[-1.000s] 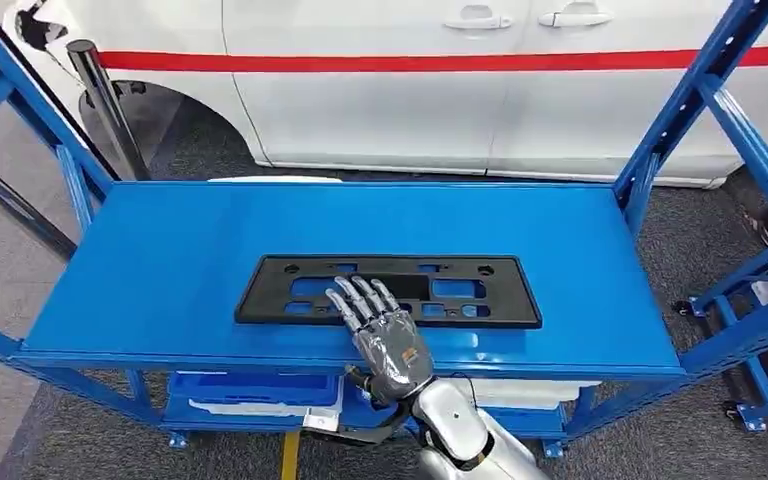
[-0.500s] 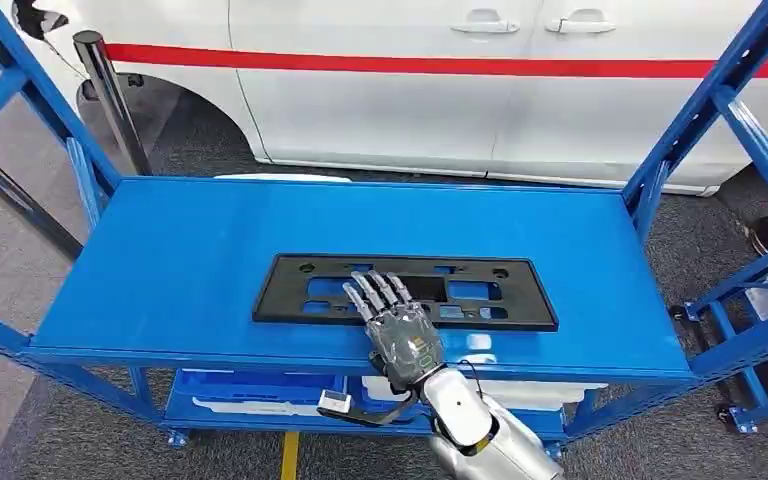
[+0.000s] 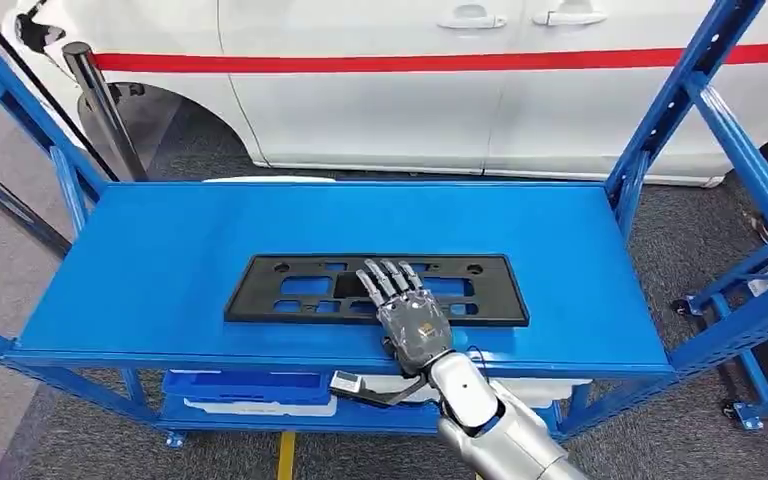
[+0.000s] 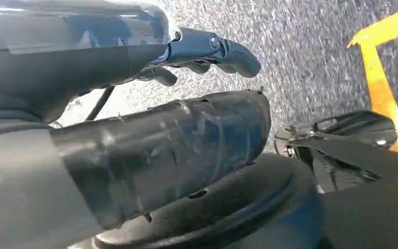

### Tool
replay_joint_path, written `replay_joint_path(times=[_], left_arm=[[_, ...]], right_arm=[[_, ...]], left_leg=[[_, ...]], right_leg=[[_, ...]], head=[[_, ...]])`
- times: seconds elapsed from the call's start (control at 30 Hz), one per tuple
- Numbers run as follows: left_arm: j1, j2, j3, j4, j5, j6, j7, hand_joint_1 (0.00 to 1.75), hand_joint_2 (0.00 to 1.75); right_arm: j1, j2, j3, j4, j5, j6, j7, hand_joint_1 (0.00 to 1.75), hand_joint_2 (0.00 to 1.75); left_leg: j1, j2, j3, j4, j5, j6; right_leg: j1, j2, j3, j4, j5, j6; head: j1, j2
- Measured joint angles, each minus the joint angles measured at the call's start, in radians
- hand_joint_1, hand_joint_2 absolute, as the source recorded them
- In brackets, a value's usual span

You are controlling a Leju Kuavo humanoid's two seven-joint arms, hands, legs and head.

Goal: Take the parts from the cabinet and place them on the table.

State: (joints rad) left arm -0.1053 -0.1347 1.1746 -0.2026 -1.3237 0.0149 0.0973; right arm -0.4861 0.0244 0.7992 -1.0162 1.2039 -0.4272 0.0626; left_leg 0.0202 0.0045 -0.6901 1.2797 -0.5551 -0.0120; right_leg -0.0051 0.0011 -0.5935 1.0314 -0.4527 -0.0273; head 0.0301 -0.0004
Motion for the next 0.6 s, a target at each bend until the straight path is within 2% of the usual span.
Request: replay_joint_path(times=[0.07, 0.1, 0.13, 0.23, 0.27, 0.3, 0.33, 0.4, 0.43, 0.47, 0.5, 0.53, 0.57, 0.6], left_arm=[[0.000, 0.001, 0.000, 0.000, 0.001, 0.000, 0.001, 0.00, 0.00], [-0.001, 0.002, 0.000, 0.000, 0.002, 0.000, 0.001, 0.00, 0.00], [-0.003, 0.002, 0.000, 0.000, 0.002, 0.000, 0.001, 0.00, 0.00], [0.000, 0.002, 0.001, 0.000, 0.003, -0.001, 0.001, 0.00, 0.00], [0.001, 0.002, 0.001, 0.000, 0.003, -0.001, 0.001, 0.00, 0.00], [0.000, 0.002, 0.001, 0.000, 0.003, -0.002, 0.001, 0.00, 0.00], [-0.001, 0.002, 0.001, 0.000, 0.004, -0.002, 0.001, 0.00, 0.00], [-0.002, 0.002, 0.002, 0.000, 0.004, -0.003, 0.001, 0.00, 0.00], [-0.001, 0.002, 0.002, 0.000, 0.004, -0.003, 0.001, 0.00, 0.00], [0.000, 0.002, 0.002, 0.000, 0.005, -0.003, 0.001, 0.00, 0.00], [0.001, 0.002, 0.003, 0.000, 0.006, -0.003, 0.001, 0.00, 0.00], [0.000, 0.002, 0.003, 0.000, 0.007, -0.003, 0.001, 0.00, 0.00], [0.000, 0.001, 0.003, 0.000, 0.008, -0.003, 0.001, 0.00, 0.00], [0.000, 0.001, 0.004, 0.000, 0.008, -0.003, 0.001, 0.00, 0.00]], right_arm=[[-0.003, 0.000, -0.003, 0.004, -0.009, 0.005, -0.002, 0.00, 1.75], [-0.005, 0.000, -0.005, 0.005, -0.015, 0.008, -0.005, 0.00, 1.75], [-0.008, 0.000, -0.006, 0.006, -0.022, 0.010, -0.009, 0.00, 1.75], [-0.011, 0.000, -0.014, 0.010, -0.048, 0.028, -0.026, 0.00, 1.75], [-0.012, 0.000, -0.016, 0.011, -0.054, 0.032, -0.029, 0.00, 1.75], [-0.014, 0.000, -0.019, 0.013, -0.065, 0.038, -0.035, 0.00, 1.75], [-0.017, 0.000, -0.022, 0.014, -0.076, 0.048, -0.041, 0.00, 1.75], [-0.017, 0.000, -0.024, 0.021, -0.098, 0.065, -0.052, 0.00, 1.75], [-0.017, 0.000, -0.025, 0.025, -0.108, 0.073, -0.055, 0.00, 1.75], [-0.018, 0.000, -0.026, 0.028, -0.118, 0.079, -0.059, 0.00, 1.75], [-0.021, 0.000, -0.028, 0.031, -0.126, 0.084, -0.064, 0.00, 1.75], [-0.025, 0.000, -0.029, 0.032, -0.134, 0.090, -0.068, 0.00, 1.75], [-0.031, 0.000, -0.030, 0.033, -0.141, 0.099, -0.073, 0.00, 1.75], [-0.034, 0.000, -0.030, 0.035, -0.144, 0.103, -0.074, 0.00, 1.75]], left_leg=[[-0.002, 0.000, 0.090, -0.181, 0.089, 0.012], [-0.004, -0.001, 0.116, -0.245, 0.091, 0.020], [-0.010, -0.001, 0.125, -0.263, 0.087, 0.021], [-0.015, -0.001, 0.123, -0.263, 0.093, 0.031], [-0.004, 0.001, 0.130, -0.277, 0.103, 0.041], [-0.005, 0.003, 0.132, -0.281, 0.106, 0.044], [-0.004, 0.004, 0.129, -0.281, 0.108, 0.050], [-0.005, 0.005, 0.126, -0.280, 0.108, 0.052], [-0.005, 0.005, 0.125, -0.279, 0.108, 0.052], [-0.005, 0.005, 0.126, -0.279, 0.107, 0.051], [-0.005, 0.005, 0.127, -0.278, 0.107, 0.051], [-0.004, 0.004, 0.128, -0.276, 0.106, 0.049], [-0.004, 0.004, 0.129, -0.274, 0.103, 0.045], [-0.004, 0.004, 0.129, -0.270, 0.101, 0.041]], right_leg=[[0.002, 0.002, 0.004, 0.000, 0.000, 0.001], [0.002, 0.002, 0.003, 0.001, 0.000, 0.002], [0.008, 0.003, -0.002, 0.005, -0.001, 0.009], [0.002, 0.004, 0.000, -0.003, 0.006, 0.026], [0.006, 0.004, -0.002, 0.001, 0.001, 0.032], [0.002, 0.003, -0.007, 0.021, -0.016, 0.035], [0.001, 0.003, -0.033, 0.076, -0.056, 0.038], [-0.002, 0.003, -0.105, 0.233, -0.130, 0.045], [-0.003, 0.003, -0.132, 0.289, -0.145, 0.047], [-0.005, 0.002, -0.135, 0.295, -0.133, 0.048], [-0.008, 0.002, -0.115, 0.258, -0.102, 0.048], [-0.009, 0.001, -0.077, 0.186, -0.061, 0.046], [-0.009, 0.000, -0.026, 0.085, -0.015, 0.044], [-0.009, -0.002, 0.007, 0.017, -0.003, 0.040]], head=[[0.000, 0.000], [0.000, 0.000], [0.000, 0.000], [0.000, 0.000], [0.000, 0.000], [0.001, 0.000], [0.002, 0.000], [0.002, 0.000], [0.002, 0.000], [0.002, 0.000], [0.002, 0.000], [0.002, 0.000], [0.002, 0.000], [0.002, 0.000]])
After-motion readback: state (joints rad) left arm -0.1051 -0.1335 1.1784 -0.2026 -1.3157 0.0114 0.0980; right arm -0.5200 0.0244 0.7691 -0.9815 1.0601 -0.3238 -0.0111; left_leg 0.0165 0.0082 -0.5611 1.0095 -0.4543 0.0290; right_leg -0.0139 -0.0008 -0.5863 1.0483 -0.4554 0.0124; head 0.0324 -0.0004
